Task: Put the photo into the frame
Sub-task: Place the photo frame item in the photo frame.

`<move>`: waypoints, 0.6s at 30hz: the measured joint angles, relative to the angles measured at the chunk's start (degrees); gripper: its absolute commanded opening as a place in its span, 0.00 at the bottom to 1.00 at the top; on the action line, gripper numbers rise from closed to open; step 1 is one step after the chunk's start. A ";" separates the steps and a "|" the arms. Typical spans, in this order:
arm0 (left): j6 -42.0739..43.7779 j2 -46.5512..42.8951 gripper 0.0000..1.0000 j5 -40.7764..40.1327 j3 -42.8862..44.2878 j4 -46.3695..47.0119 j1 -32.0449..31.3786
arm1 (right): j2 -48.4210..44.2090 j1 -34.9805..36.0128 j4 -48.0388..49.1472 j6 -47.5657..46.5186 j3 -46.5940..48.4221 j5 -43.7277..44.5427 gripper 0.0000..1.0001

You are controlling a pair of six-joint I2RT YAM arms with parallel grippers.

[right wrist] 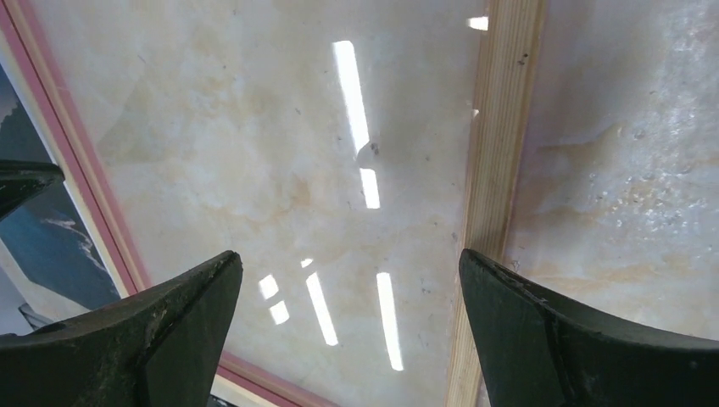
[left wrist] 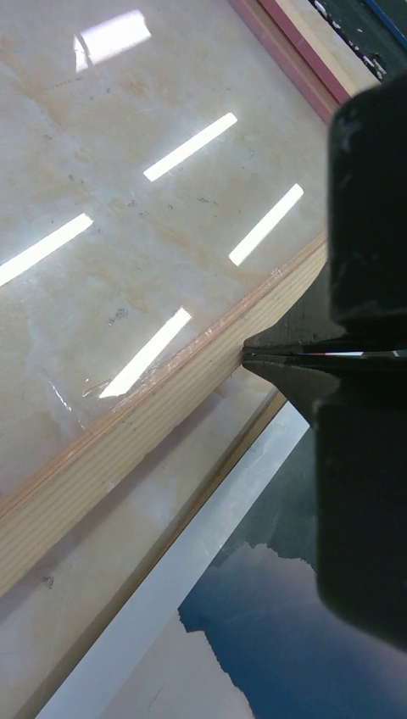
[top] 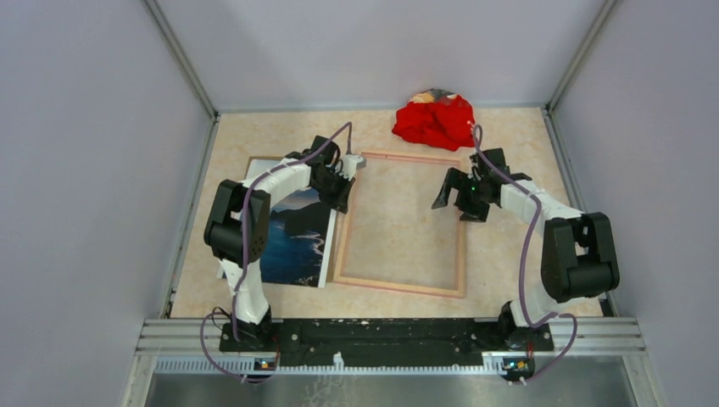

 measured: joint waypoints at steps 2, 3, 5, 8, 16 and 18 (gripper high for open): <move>0.00 0.00 0.00 -0.02 0.00 0.02 -0.02 | 0.00 0.00 -0.61 -0.22 0.55 0.85 0.99; 0.00 0.00 0.00 -0.02 0.00 0.04 -0.04 | -0.02 0.00 -0.90 -0.35 0.76 1.25 0.99; 0.00 0.00 0.00 -0.02 0.00 0.02 -0.04 | -0.04 0.00 -1.70 -0.66 1.31 2.05 0.99; 0.00 0.00 0.00 -0.02 0.00 0.02 -0.04 | -0.17 0.00 -2.34 -0.94 1.70 3.17 0.99; 0.02 0.00 0.00 0.11 0.00 0.02 -0.04 | -1.73 0.00 -3.41 -1.20 2.03 4.31 0.99; 0.00 0.00 0.00 0.22 0.00 0.02 -0.04 | -2.40 0.00 -3.67 -1.18 2.03 4.31 0.99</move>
